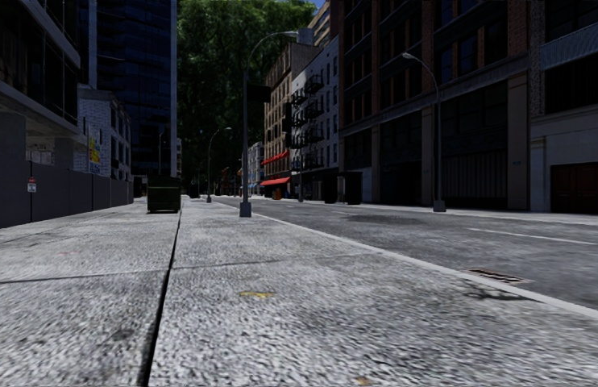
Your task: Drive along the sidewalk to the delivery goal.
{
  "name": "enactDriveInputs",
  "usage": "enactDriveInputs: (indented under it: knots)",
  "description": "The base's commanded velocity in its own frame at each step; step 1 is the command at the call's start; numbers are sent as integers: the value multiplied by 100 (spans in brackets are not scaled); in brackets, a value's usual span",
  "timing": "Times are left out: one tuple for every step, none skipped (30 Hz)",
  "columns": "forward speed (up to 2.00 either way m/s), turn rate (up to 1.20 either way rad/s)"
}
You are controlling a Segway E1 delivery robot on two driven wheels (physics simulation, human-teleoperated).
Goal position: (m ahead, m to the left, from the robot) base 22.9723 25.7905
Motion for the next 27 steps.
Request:
enactDriveInputs:
  knots:
    - [198, 52]
    - [198, 52]
    - [198, 52]
    - [198, 52]
    - [198, 52]
    - [198, 52]
    - [198, 53]
    - [198, 53]
    - [198, 53]
    - [198, 53]
    - [198, 53]
    - [198, 53]
    - [198, 53]
    - [198, 41]
    - [198, 15]
    - [197, 0]
    - [197, 0]
    - [197, 0]
    - [198, 0]
    - [199, 0]
    - [199, 0]
    - [199, 0]
    - [199, 0]
    - [199, 0]
    - [199, 0]
    - [199, 0]
    - [199, 0]
